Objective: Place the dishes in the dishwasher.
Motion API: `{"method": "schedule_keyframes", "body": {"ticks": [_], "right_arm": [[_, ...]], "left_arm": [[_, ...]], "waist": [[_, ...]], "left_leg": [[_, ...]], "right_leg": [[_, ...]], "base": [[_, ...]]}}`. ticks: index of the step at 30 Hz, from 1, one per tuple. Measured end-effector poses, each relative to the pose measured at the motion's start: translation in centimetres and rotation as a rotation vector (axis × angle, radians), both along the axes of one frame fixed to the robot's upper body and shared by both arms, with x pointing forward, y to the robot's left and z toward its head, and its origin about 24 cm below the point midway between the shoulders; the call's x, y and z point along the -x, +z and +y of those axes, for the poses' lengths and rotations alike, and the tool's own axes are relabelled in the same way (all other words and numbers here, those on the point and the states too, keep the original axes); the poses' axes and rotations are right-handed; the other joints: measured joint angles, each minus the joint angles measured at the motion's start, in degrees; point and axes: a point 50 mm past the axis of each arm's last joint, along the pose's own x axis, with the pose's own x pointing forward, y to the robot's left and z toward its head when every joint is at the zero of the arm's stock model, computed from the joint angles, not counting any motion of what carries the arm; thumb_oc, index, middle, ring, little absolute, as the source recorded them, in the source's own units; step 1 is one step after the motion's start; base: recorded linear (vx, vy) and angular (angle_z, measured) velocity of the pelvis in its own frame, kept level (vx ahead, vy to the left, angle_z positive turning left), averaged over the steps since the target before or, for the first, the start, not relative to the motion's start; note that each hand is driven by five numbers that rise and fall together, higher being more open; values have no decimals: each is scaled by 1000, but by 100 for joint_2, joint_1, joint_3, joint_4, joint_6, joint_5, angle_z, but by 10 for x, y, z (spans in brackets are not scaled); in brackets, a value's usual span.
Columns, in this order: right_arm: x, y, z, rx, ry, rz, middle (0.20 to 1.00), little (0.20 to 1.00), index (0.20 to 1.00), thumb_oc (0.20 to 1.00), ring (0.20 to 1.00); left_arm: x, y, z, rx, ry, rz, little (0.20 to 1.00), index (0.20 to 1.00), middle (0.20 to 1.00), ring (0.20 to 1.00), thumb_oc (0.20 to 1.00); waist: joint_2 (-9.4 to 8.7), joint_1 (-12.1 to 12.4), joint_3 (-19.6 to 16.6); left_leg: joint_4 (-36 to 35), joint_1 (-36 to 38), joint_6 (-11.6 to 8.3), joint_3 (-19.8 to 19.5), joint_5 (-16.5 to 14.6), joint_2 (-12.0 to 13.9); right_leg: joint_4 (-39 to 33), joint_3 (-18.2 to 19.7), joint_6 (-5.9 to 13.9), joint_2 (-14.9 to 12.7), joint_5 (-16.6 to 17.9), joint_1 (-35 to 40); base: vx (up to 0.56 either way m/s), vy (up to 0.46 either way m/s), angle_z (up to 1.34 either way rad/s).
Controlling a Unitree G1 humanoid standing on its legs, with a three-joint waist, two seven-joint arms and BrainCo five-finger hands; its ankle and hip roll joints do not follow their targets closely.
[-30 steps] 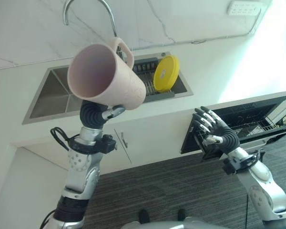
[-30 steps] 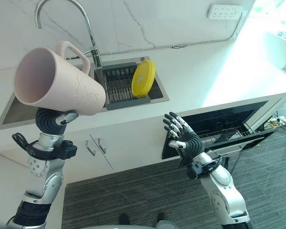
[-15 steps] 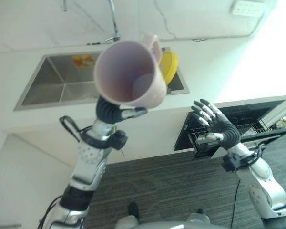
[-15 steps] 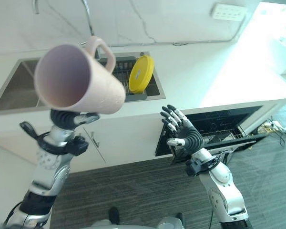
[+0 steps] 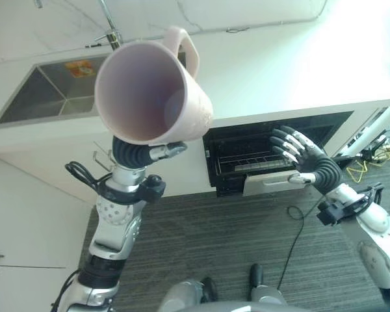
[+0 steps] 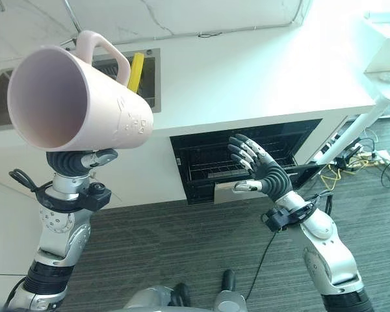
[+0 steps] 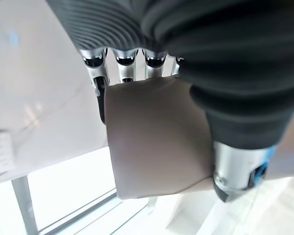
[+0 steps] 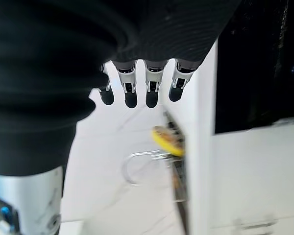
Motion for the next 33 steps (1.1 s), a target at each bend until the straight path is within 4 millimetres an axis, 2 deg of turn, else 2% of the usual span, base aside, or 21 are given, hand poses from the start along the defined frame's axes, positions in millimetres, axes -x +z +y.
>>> {"method": "schedule_keyframes", "body": {"ticks": [1,4,6,7,9,11,14,15,17,18,19,20,21,22,23,24,25,26,28,30,33], "right_arm": [[3,-7,7,-44,4,27,1000,1000,1000,1000,1000],[11,-20,1,-45,-31,88,1000,1000,1000,1000,1000],[23,-30,-4,-42,-52,137,1000,1000,1000,1000,1000],[24,-32,-2,-42,-43,146,1000,1000,1000,1000,1000],[16,-22,3,-41,-12,94,1000,1000,1000,1000,1000],[13,-17,4,-35,8,71,1000,1000,1000,1000,1000],[7,-17,6,-23,42,69,1000,1000,1000,1000,1000],[3,-18,7,0,61,76,1000,1000,1000,1000,1000],[0,-12,2,40,73,72,1000,1000,1000,1000,1000],[-3,-16,-3,38,47,94,1000,1000,1000,1000,1000],[-5,-14,-8,31,17,88,1000,1000,1000,1000,1000],[-7,-12,-15,-7,-47,65,1000,1000,1000,1000,1000],[-14,-10,-20,-20,-81,52,1000,1000,1000,1000,1000],[-15,-17,-15,-20,-78,80,1000,1000,1000,1000,1000],[-1,-22,-14,-24,-73,93,1000,1000,1000,1000,1000],[3,-17,-20,-23,-102,63,1000,1000,1000,1000,1000],[9,-15,-28,-3,-138,49,1000,1000,1000,1000,1000],[10,-13,-29,11,-151,35,1000,1000,1000,1000,1000],[6,-10,-25,54,-150,14,1000,1000,1000,1000,1000],[1,-3,-19,76,-129,-20,1000,1000,1000,1000,1000],[-2,2,-15,123,-133,-62,1000,1000,1000,1000,1000]], "left_arm": [[0,0,-5,-3,-19,15,200,200,200,200,200],[10,4,-9,-70,-19,-5,200,200,200,200,200],[5,-3,-7,-90,-6,41,200,200,200,200,200],[5,-3,-7,-89,-4,43,200,200,200,200,200],[4,-5,-4,-91,16,62,200,200,200,200,200],[1,-13,1,-109,40,104,200,200,200,200,200],[2,-16,9,-103,89,119,200,200,200,200,200],[4,-18,17,-106,136,122,200,200,200,200,200],[10,-28,23,-93,182,162,200,200,200,200,200],[9,-27,22,-91,176,158,200,200,200,200,200],[9,-26,21,-82,168,150,200,200,200,200,200],[9,-25,17,-59,145,133,200,200,200,200,200],[6,-26,15,-27,135,124,200,200,200,200,200],[1,-30,18,-34,156,151,200,200,200,200,200],[-3,-29,16,-74,152,166,200,200,200,200,200],[-6,-25,13,-111,133,155,200,200,200,200,200],[-10,-22,10,-117,127,155,200,200,200,200,200],[-12,-21,9,-120,128,155,200,200,200,200,200],[-17,-25,9,-151,158,193,200,200,200,200,200],[-24,-42,8,-183,180,294,200,200,200,200,200],[-30,-63,5,-254,198,408,200,200,200,200,200]], "waist": [[-110,-50,-64],[-169,-30,-248],[-150,-295,-343],[-176,-307,-365],[-121,-229,-410],[-163,-186,-415],[-439,-66,-495],[-573,37,-573],[-141,186,-540],[-276,289,-434],[-466,354,-295],[-460,332,-208],[-45,428,-8],[94,409,55],[-96,96,35],[-129,-86,2],[-106,-301,-42],[-20,-438,-92],[-6,-424,-101],[52,-340,-134],[31,-339,-252]], "left_leg": [[-349,154,153,-180,324,-103],[-348,75,152,-295,337,-191],[-344,62,271,-632,453,-190],[-342,76,271,-622,466,-165],[-342,78,221,-356,436,-60],[-208,61,10,-305,412,184],[-149,74,-479,-322,470,573],[-156,101,-747,-292,496,760],[-96,152,-1155,-312,708,1559],[1300,-592,-1270,-306,985,1913],[2615,-1418,-1297,-304,1202,1997],[2153,-1910,-1137,-135,773,1270],[577,-1859,-1118,-80,808,972],[87,-1620,-1040,-203,798,1086],[325,-1098,-930,-420,719,1011],[184,-642,-938,-414,713,960],[126,-251,-967,-300,706,1102],[110,-110,-998,-301,725,1226],[-125,-43,-958,-308,761,1276],[-242,-62,-776,-297,1186,1282],[-343,-24,-763,-377,1066,1156]], "right_leg": [[7,259,117,-65,-64,-17],[66,346,201,-205,-100,-12],[53,1210,365,-256,-202,38],[-44,1344,466,-416,-127,56],[-136,917,1011,-1277,328,-138],[-136,899,1173,-1539,539,-211],[-135,727,1091,-1218,596,-95],[-135,554,1003,-919,217,-31],[-105,431,652,-61,-90,82],[-104,402,116,180,-292,103],[-140,300,-121,193,-366,139],[-147,237,-66,123,-480,32],[52,6,164,269,-763,-77],[32,-191,-148,440,-375,16],[-94,-157,-139,387,-510,327],[46,-201,1,286,-631,359],[55,-272,-252,374,-531,416],[20,-279,-253,473,-530,423],[-4,-198,-234,555,-512,420],[-13,-170,-178,594,-517,500],[-8,-104,-73,480,-535,512]], "base": [[25,151,64],[20,39,40],[26,-179,58],[42,-329,33],[9,-468,-52],[-28,-616,-39],[68,-601,-5],[90,-466,-15],[67,-485,-12],[47,-267,25],[44,-70,60],[140,118,52],[150,140,-4],[195,153,-60],[160,43,-83],[170,29,-55],[140,10,-41],[96,8,-11],[50,-6,-9],[40,-34,0],[22,-45,31]]}}
